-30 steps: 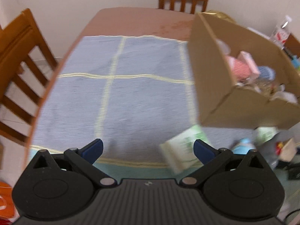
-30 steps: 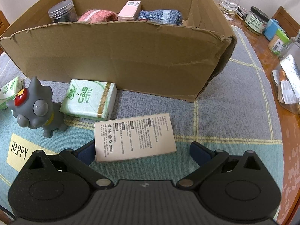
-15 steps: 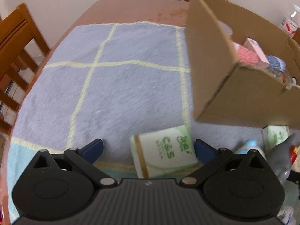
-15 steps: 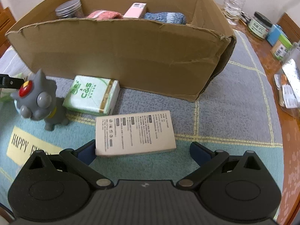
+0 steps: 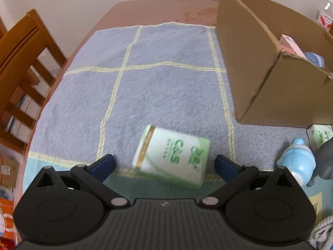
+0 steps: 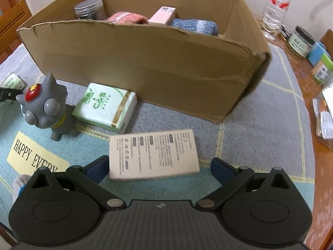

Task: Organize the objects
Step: 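Close right tool on the white medicine box while left tool grips the tissue pack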

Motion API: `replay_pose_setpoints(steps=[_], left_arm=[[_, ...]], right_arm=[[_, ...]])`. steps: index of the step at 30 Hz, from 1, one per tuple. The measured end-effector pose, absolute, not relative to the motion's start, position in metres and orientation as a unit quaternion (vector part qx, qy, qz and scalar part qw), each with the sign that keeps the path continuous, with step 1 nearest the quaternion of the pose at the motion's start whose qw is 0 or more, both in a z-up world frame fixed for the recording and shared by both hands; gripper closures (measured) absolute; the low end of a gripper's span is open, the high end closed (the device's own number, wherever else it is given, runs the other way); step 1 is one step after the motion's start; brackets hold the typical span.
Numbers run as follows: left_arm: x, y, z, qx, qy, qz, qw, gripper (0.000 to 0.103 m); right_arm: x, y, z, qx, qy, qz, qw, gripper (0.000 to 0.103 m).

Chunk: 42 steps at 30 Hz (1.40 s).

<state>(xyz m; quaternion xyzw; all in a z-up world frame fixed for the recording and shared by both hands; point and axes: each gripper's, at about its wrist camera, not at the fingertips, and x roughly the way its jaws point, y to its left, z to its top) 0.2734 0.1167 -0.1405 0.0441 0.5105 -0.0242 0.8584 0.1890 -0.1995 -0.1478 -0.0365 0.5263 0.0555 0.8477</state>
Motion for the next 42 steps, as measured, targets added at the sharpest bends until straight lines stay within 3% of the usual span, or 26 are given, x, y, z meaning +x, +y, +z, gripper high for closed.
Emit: replay_pose_setpoints(steps=[19,25,31,37,42], left_arm=[[0.276,0.114,-0.144,0.054,0.493,-0.093,0.863,0.005],[0.275,0.114,-0.138,0.059,0.488,-0.104,0.865,0.023],[0.274,0.116,-0.137,0.062,0.487,-0.110,0.864,0.029],[0.274,0.118,-0.135,0.062,0.490,-0.112,0.862,0.035],[0.275,0.120,-0.133,0.062,0.497,-0.115,0.858,0.038]], right_arm=[[0.200,-0.184,-0.146,-0.047,0.516,0.075,0.852,0.000],[0.197,-0.178,-0.144,-0.047,0.519,0.071,0.850,0.000],[0.192,-0.168,-0.141,-0.056,0.521,0.082,0.848,0.003],[0.189,-0.161,-0.134,-0.060,0.521,0.093,0.846,0.018],[0.189,-0.156,-0.131,-0.065,0.530,0.086,0.841,0.019]])
